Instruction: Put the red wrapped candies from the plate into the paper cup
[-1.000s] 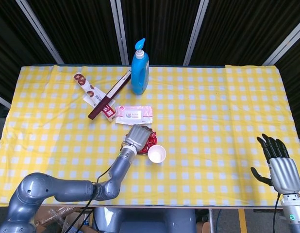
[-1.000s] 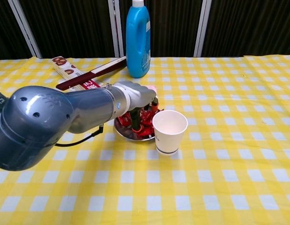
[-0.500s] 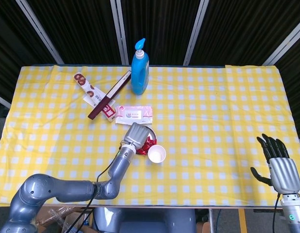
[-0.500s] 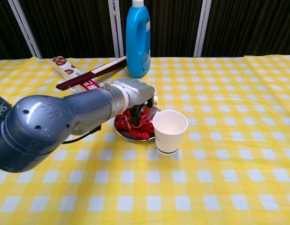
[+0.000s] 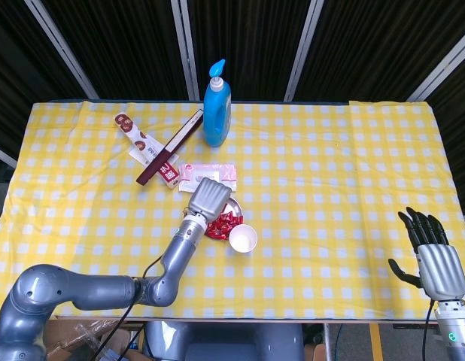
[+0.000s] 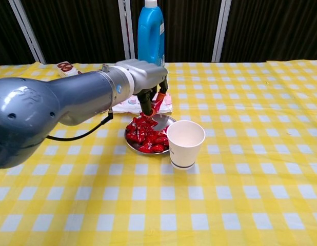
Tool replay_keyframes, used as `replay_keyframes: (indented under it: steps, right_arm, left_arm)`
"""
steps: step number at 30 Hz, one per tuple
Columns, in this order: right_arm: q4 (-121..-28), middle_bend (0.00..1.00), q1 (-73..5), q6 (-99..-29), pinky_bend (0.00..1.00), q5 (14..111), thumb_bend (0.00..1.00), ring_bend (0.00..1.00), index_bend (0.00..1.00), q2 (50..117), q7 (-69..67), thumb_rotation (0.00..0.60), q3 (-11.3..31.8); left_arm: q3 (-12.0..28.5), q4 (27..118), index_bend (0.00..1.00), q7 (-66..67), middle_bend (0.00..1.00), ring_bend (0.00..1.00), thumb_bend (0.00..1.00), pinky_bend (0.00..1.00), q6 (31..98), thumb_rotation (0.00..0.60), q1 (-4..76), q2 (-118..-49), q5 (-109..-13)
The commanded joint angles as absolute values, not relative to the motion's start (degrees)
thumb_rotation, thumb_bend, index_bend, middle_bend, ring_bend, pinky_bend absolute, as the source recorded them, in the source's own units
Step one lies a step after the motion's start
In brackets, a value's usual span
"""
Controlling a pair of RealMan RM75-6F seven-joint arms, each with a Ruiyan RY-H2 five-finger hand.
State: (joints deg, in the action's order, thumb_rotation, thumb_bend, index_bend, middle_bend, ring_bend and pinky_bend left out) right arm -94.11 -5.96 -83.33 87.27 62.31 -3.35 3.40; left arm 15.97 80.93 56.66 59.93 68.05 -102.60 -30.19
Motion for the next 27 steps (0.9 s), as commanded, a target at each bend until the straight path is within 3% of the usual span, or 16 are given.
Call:
replay_keyframes:
  steps: [1,12,21,27]
  right_arm:
    - [-94.09,0.00,-5.95,-83.37,0.00,87.31,0.36,0.00,0.00,62.37,-3.24,0.600,3.38]
    - [-94.02,0.00,-5.90,-83.61,0.00,87.15,0.36,0.00,0.00,62.67,-2.60,0.600,3.50]
    - [-93.81,0.00,-5.87,-83.80,0.00,87.21,0.36,0.00,0.00,62.74,-2.94,0.600,3.56]
    - [-93.83,0.00,-5.86,-83.93,0.00,87.37,0.36,0.00,0.00,62.60,-3.39,0.600,3.57]
  left_arm:
    - [16.65,87.06,0.54,56.55,0.66,0.86,0.42,0.90,62.27,0.600,67.12,-98.69,-31.17]
    - [16.18,96.96,0.50,54.81,0.61,0.86,0.41,0.90,63.41,0.600,67.48,-96.71,-34.88]
    - [15.55,94.14,0.47,54.98,0.56,0.86,0.38,0.90,62.63,0.600,70.22,-102.31,-34.74]
    - [15.27,92.33,0.37,56.76,0.45,0.86,0.30,0.90,62.82,0.600,71.64,-104.61,-32.03]
